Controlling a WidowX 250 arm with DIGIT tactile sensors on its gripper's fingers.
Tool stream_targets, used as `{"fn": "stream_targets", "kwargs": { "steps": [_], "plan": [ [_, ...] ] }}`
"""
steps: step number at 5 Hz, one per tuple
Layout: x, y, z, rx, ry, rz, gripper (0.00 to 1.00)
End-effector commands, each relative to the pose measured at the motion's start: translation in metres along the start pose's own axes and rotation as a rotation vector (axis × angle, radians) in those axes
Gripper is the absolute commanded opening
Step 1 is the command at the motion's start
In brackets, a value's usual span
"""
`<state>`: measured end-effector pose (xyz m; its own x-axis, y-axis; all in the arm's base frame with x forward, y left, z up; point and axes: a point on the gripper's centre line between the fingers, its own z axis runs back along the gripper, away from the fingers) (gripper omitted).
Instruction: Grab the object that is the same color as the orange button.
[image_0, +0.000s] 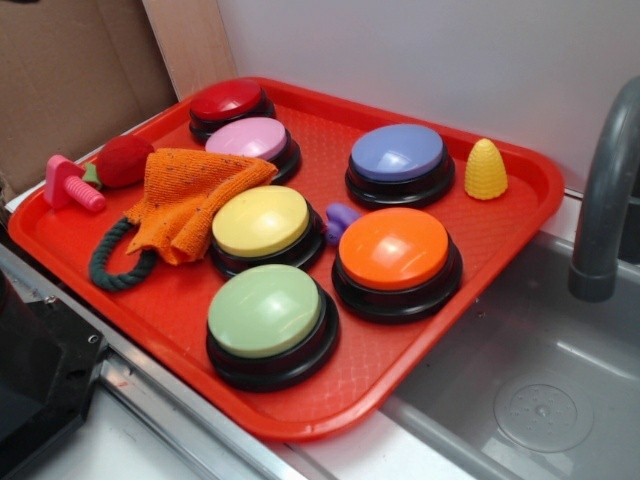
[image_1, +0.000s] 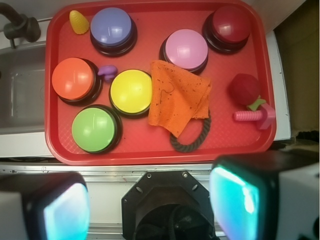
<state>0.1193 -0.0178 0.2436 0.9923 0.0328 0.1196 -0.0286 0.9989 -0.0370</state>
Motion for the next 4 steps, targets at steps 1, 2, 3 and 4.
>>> {"fn": "stream_targets", "kwargs": {
  "steps": [1,2,3,4],
  "plan": [
    [0.000,0.000,0.000,0.000,0.000,0.000,1.00],
    [0.019,0.010,-0.027,0.018,-0.026,0.024,1.00],
    [0.030,0.030,-0.055,0.006,-0.054,0.090,1.00],
    [0.038,0.048,-0.078,0.016,-0.103,0.122,1.00]
  ]
}}
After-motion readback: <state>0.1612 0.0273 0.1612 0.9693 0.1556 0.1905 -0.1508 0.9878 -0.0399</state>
